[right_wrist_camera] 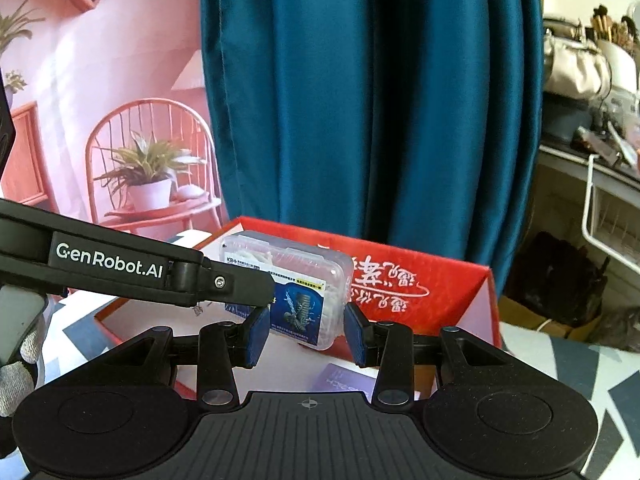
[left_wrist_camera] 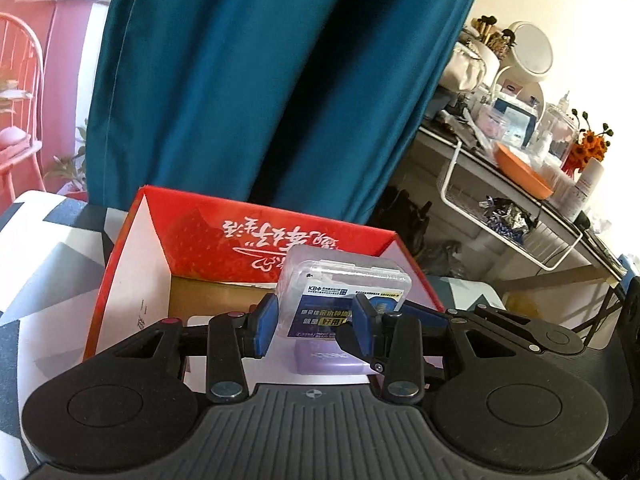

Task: Organize rigid objects
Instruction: 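Lift the clear case with both grippers and carry it over the box, then lower the clear case into the box and open both grippers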

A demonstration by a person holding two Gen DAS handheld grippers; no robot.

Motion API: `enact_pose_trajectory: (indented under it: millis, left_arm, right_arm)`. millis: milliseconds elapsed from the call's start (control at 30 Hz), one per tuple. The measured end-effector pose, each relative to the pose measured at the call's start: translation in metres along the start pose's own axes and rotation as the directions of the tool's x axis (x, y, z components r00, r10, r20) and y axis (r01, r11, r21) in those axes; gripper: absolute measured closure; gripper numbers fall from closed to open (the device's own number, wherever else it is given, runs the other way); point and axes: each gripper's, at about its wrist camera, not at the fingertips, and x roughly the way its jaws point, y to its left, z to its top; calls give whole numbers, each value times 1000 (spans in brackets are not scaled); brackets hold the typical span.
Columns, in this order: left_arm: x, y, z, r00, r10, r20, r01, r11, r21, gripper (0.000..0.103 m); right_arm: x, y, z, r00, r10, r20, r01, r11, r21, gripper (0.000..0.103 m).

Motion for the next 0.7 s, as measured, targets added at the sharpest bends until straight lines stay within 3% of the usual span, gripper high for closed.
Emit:
enact_pose_trajectory:
  millis: [233, 700]
  left_arm:
    - [17, 12, -3, 999, -13, -36, 12, 1000, -24, 61]
    - [34, 27, -14, 997, 34, -75, -34, 999, -6, 61]
  right_arm:
    - [23, -9, -4, 998, 21, -61, -18, 998, 60, 66]
    - [47, -6, -20, 990, 48, -136, -35, 995, 97, 66]
